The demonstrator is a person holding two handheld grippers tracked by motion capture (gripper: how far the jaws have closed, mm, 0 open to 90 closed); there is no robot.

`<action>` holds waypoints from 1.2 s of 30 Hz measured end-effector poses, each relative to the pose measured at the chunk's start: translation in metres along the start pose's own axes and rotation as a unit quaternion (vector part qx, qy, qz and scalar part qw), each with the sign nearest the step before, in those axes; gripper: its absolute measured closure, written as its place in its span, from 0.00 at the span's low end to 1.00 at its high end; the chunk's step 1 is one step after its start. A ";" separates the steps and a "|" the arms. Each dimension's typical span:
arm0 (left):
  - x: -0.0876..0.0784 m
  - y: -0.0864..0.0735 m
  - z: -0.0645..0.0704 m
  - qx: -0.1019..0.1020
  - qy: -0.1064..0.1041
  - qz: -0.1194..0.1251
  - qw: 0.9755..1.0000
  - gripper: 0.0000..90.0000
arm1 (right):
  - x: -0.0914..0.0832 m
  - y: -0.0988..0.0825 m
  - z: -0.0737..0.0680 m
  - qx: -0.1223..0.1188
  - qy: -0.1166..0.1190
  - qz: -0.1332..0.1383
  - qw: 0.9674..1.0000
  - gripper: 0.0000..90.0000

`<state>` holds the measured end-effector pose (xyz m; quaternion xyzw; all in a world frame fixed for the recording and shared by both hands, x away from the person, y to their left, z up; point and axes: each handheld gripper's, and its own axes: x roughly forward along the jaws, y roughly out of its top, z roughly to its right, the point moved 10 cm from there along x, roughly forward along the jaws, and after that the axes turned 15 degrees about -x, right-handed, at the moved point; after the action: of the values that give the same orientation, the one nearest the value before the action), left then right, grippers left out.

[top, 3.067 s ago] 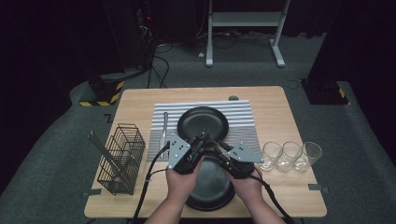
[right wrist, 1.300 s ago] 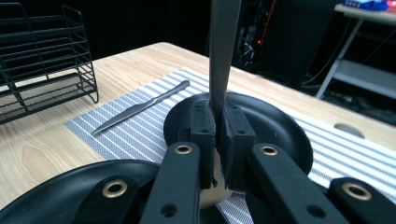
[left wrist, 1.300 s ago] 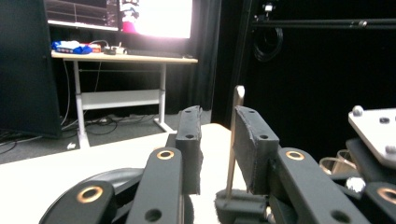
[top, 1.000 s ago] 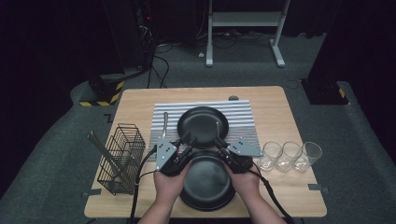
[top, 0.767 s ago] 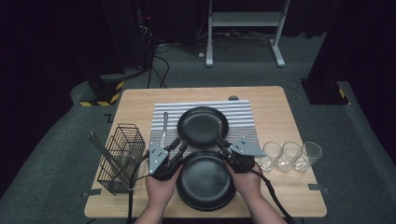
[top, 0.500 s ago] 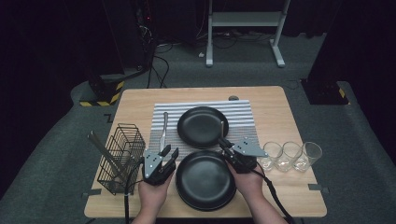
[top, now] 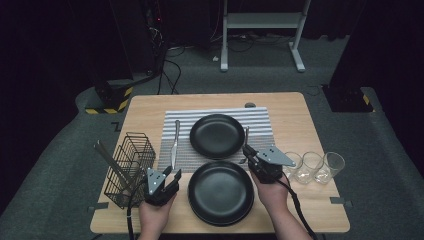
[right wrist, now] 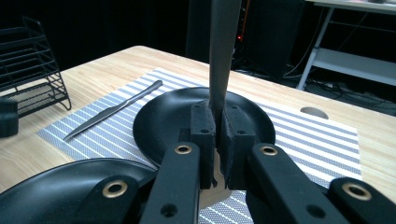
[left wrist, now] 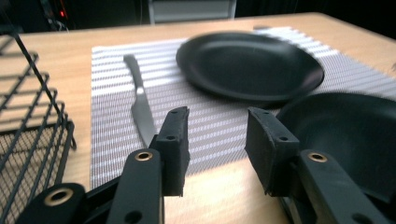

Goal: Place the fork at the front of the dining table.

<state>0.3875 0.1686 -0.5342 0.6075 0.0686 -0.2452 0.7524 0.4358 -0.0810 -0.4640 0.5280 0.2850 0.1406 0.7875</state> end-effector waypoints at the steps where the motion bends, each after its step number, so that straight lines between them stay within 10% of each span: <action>1: 0.000 -0.001 -0.001 0.001 0.001 -0.004 1.000 0.65 | 0.000 0.000 0.000 0.000 0.000 0.000 1.000 0.94; 20: 0.004 -0.046 -0.017 0.049 0.046 -0.077 0.995 0.61 | -0.001 -0.013 0.019 0.011 -0.028 -0.020 0.999 0.94; 36: 0.010 -0.057 -0.027 0.029 0.042 -0.134 0.990 0.50 | 0.016 -0.028 0.026 0.017 -0.046 -0.056 0.997 0.94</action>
<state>0.3757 0.1829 -0.5957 0.6240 0.1733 -0.3199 0.6916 0.4619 -0.1039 -0.4869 0.5307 0.2796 0.0670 0.7973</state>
